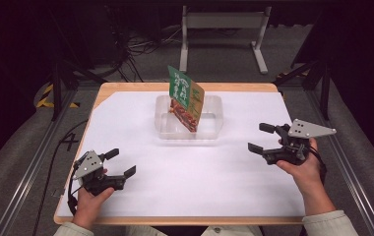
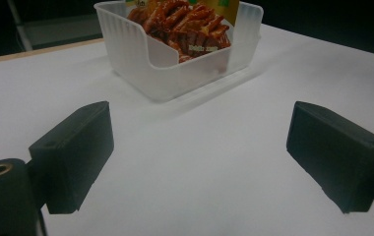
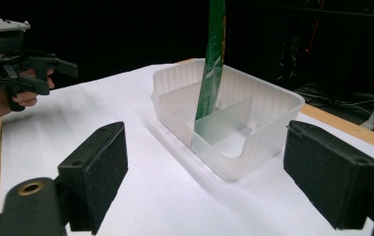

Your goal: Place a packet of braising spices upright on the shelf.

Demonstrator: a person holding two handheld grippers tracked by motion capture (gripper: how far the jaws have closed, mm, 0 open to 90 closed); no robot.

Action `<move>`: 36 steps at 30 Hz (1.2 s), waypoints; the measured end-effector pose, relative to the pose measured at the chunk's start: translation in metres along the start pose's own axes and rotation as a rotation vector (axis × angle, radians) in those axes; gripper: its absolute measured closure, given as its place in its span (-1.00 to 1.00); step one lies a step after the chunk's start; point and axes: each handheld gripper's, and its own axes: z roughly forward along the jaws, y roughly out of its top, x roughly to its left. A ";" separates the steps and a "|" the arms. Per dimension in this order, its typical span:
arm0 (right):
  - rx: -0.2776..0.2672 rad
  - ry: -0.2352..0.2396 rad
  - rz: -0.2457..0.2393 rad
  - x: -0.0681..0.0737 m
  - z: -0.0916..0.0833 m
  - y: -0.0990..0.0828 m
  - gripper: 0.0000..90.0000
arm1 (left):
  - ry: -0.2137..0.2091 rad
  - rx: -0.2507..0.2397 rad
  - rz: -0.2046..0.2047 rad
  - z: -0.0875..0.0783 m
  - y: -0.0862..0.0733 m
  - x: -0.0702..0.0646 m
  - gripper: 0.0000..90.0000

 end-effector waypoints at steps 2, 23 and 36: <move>0.001 0.004 0.008 0.001 0.001 -0.005 -0.62 | 0.002 -0.004 0.003 -0.002 -0.001 0.000 -0.75; 0.081 0.008 0.042 0.007 0.017 -0.060 -0.62 | 0.010 -0.002 0.018 -0.008 -0.004 -0.002 -0.79; 0.117 -0.021 0.052 0.010 0.021 -0.084 -0.62 | 0.018 -0.008 0.000 -0.004 -0.006 0.001 -0.82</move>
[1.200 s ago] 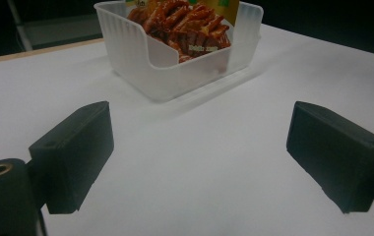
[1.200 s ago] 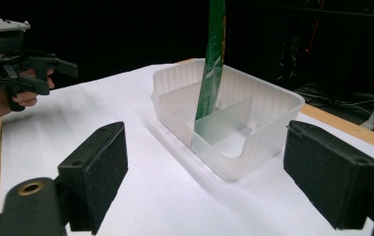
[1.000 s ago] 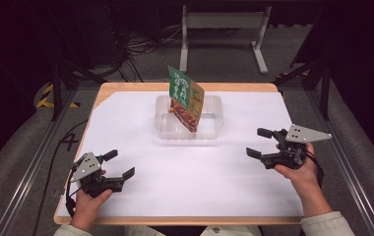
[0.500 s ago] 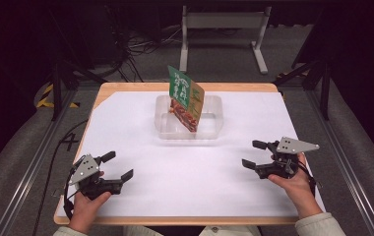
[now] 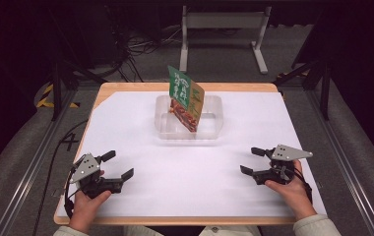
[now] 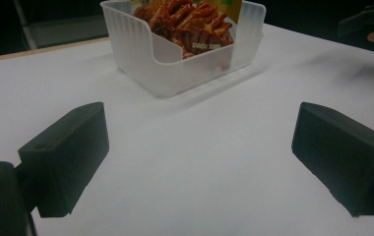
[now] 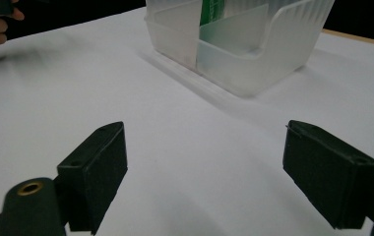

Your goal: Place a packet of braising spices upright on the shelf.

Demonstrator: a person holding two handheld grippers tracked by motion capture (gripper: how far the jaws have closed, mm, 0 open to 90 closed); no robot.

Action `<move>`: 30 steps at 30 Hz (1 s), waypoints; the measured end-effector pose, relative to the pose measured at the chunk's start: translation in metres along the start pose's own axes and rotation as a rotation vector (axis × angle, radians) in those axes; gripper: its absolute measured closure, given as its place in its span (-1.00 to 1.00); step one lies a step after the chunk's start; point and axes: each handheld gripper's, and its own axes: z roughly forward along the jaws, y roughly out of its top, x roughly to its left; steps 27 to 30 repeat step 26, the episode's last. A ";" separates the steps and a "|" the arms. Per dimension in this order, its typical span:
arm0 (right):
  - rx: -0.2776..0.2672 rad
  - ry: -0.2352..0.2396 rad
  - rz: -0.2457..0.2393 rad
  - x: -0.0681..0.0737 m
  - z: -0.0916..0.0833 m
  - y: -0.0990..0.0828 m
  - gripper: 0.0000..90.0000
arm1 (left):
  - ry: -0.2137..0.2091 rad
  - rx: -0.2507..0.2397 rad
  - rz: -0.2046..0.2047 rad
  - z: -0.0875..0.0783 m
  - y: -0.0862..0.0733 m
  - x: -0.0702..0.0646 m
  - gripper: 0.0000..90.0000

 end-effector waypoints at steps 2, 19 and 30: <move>0.007 -0.002 0.001 0.000 0.001 -0.004 -0.62 | -0.001 0.000 -0.002 0.001 0.000 0.000 -0.83; 0.019 -0.016 0.007 0.000 0.006 -0.015 -0.63 | 0.020 0.042 0.027 0.008 -0.002 0.001 -0.78; -0.007 -0.025 0.008 0.002 0.001 -0.016 -0.62 | 0.023 0.045 0.028 0.013 -0.001 0.002 -0.82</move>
